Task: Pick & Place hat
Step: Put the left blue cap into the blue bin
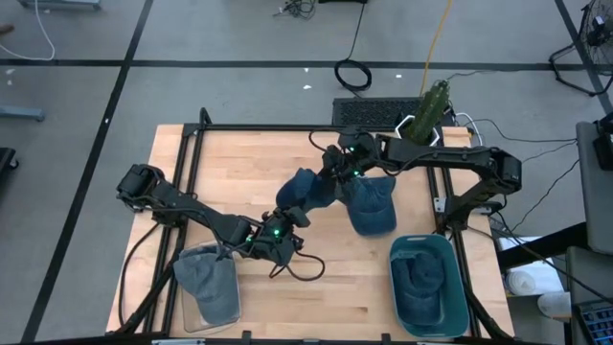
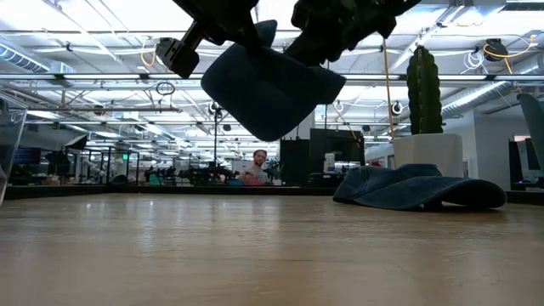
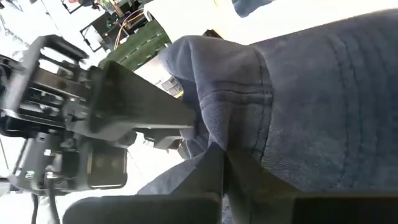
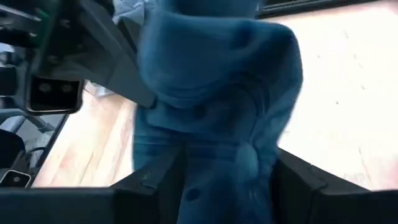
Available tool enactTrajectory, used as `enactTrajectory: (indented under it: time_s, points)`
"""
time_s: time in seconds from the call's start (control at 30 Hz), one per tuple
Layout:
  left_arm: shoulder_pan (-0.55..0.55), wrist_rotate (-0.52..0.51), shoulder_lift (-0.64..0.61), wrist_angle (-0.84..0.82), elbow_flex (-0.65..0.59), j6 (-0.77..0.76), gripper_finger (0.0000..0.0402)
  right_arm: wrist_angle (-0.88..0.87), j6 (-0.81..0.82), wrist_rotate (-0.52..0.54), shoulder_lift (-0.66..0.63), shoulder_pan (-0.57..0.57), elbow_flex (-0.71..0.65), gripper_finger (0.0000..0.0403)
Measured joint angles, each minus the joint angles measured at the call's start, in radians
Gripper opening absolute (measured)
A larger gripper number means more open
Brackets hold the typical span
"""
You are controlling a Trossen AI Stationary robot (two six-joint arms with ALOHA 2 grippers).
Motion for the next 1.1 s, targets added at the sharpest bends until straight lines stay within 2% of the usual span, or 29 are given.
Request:
enactTrajectory:
  time_s: [0.27, 0.37, 0.47, 0.6, 0.67, 0.9, 1.03, 1.1]
  points:
    - [0.0, 0.003, 0.0, 0.026, 0.0, 0.003, 0.0005, 0.001, -0.03, 0.005, 0.004, 0.01, 0.0, 0.0168]
    - [0.0, 0.003, 0.0, 0.028, 0.0, 0.003, 0.0003, 0.007, -0.022, 0.002, 0.004, 0.009, 0.0, 0.0152]
    - [0.0, 0.009, 0.0, 0.028, 0.0, 0.002, 0.0006, -0.002, -0.028, 0.002, 0.004, 0.009, 0.0, 0.0113]
    - [0.0, 0.011, 0.0, 0.029, 0.0, -0.009, 0.0003, -0.001, -0.053, 0.002, 0.004, 0.009, 0.0, 0.003]
    - [0.0, 0.016, 0.0, 0.029, 0.0, -0.036, 0.0006, -0.002, -0.072, 0.002, 0.004, 0.01, 0.0, 0.0012]
    - [0.0, 0.028, 0.0, 0.03, 0.0, -0.205, 0.0015, -0.02, -0.079, 0.003, -0.009, 0.023, 0.0, 0.0007]
    - [0.003, 0.026, 0.0, 0.063, 0.0, -0.388, 0.0014, -0.029, -0.08, 0.005, -0.008, 0.032, 0.0, 0.0005]
    - [0.01, 0.022, -0.001, 0.074, 0.0, -0.478, 0.0027, -0.035, -0.08, 0.01, -0.008, 0.035, 0.0, 0.0005]
